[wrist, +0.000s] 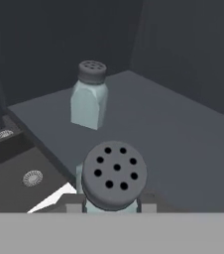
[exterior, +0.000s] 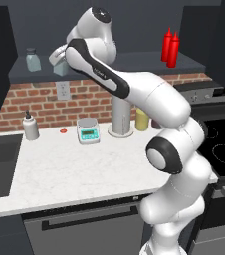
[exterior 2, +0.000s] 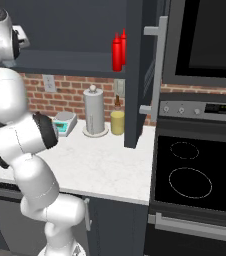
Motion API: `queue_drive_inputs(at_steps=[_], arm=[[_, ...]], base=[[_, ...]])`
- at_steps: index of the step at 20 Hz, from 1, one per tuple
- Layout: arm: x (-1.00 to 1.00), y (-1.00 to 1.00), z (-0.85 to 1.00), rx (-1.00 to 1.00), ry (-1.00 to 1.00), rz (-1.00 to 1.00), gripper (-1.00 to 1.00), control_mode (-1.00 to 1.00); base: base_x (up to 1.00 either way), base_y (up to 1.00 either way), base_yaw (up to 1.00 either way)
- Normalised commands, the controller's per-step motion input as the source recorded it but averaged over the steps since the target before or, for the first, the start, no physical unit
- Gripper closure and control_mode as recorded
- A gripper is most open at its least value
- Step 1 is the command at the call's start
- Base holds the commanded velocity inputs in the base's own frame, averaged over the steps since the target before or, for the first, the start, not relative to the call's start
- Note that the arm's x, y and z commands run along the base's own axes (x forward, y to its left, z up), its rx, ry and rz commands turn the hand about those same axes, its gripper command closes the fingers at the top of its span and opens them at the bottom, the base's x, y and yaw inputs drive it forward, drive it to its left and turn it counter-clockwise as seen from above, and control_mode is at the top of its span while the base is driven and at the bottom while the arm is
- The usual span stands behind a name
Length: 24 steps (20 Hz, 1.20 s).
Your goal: Put the shaker and condiment bottle from the counter next to their counterparts in the cabinet.
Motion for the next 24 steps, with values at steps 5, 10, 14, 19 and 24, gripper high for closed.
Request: queue_drive_inputs(at_steps=[5, 10, 14, 19, 24], arm=[[0.29, 0.12, -0.01, 0.00, 0.01, 0.00, 1.00, -1.00], [0.33, 0.14, 0.00, 0.00, 0.02, 0.00, 1.00, -1.00], [0.33, 0.16, 0.00, 0.00, 0.03, 0.00, 1.00, -1.00], [0.24, 0.13, 0.00, 0.00, 0.03, 0.00, 1.00, -1.00], [0.09, 0.10, 0.00, 0.00, 0.05, 0.00, 1.00, -1.00]], base=[[0.00, 0.00, 0.00], [0.00, 0.00, 0.00], [0.00, 0.00, 0.00], [0.00, 0.00, 0.00], [0.00, 0.00, 0.00]])
